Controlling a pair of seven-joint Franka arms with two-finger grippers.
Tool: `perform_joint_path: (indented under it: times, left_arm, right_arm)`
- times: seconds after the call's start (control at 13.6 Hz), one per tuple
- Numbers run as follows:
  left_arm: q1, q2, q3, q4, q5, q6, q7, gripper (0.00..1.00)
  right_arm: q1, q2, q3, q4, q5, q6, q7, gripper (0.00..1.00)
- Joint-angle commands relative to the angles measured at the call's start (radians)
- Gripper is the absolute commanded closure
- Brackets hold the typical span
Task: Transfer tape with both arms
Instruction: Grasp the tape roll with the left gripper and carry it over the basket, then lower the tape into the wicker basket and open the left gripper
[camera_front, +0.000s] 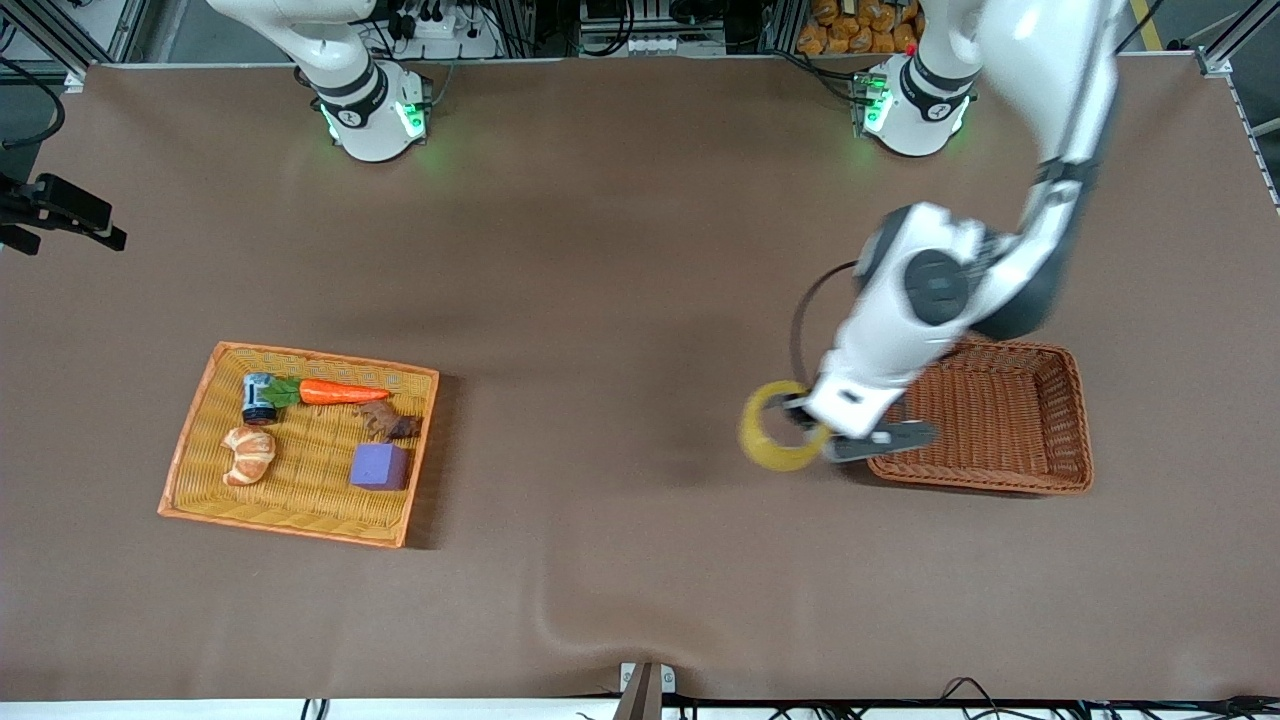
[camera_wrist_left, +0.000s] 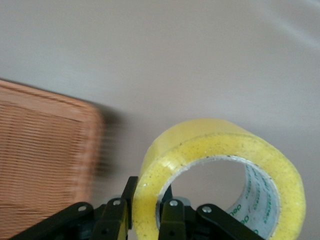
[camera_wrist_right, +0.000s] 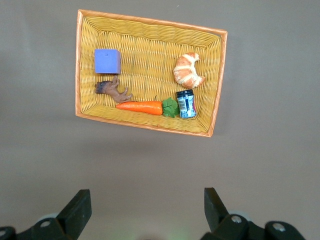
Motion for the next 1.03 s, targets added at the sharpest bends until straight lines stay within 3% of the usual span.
perform_joint_path:
  times: [0.0,0.29,0.95]
  left_arm:
    - [0.126,-0.057,-0.018,-0.07,0.002,-0.051,0.193,1.0]
    - [0.26,-0.045,-0.016,-0.146,-0.007,-0.059,0.393,1.0]
    - [0.369,0.033,-0.012,-0.18,0.007,-0.041,0.514,1.0]
  right_arm:
    - [0.0,0.005,-0.003,0.012,0.003,-0.007,-0.008,0.0]
    - [-0.002,0.005,-0.005,0.01,0.003,-0.008,-0.02,0.0]
    - [0.009,0.005,-0.002,0.01,-0.022,-0.008,-0.017,0.0]
